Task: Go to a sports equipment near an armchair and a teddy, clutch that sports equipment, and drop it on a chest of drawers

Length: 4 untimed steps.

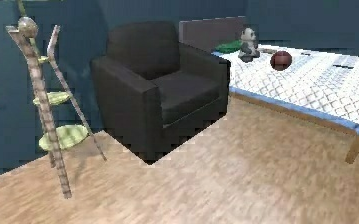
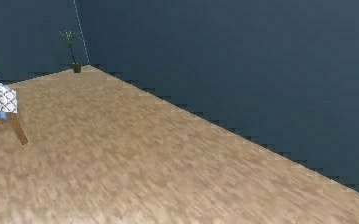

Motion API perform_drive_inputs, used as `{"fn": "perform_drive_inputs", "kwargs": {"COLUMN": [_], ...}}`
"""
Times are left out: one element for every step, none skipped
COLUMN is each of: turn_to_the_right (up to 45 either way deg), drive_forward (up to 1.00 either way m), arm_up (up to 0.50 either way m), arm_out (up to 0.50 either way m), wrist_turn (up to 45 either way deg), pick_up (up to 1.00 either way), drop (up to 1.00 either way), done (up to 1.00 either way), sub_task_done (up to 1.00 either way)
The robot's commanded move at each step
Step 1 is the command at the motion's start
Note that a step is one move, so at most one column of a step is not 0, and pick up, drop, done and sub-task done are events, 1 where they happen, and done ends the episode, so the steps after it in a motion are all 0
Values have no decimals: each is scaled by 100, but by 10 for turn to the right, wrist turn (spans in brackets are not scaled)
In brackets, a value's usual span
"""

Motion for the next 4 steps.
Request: {"fn": "perform_drive_inputs", "kwargs": {"turn_to_the_right": [0,330,0,30], "drive_forward": [65,0,100,0], "arm_up": [0,0,0,0], "arm_out": [0,0,0,0], "wrist_turn": [0,0,0,0], "pick_up": [0,0,0,0], "drop": [0,0,0,0], "done": [0,0,0,0], "sub_task_done": [0,0,0,0]}}
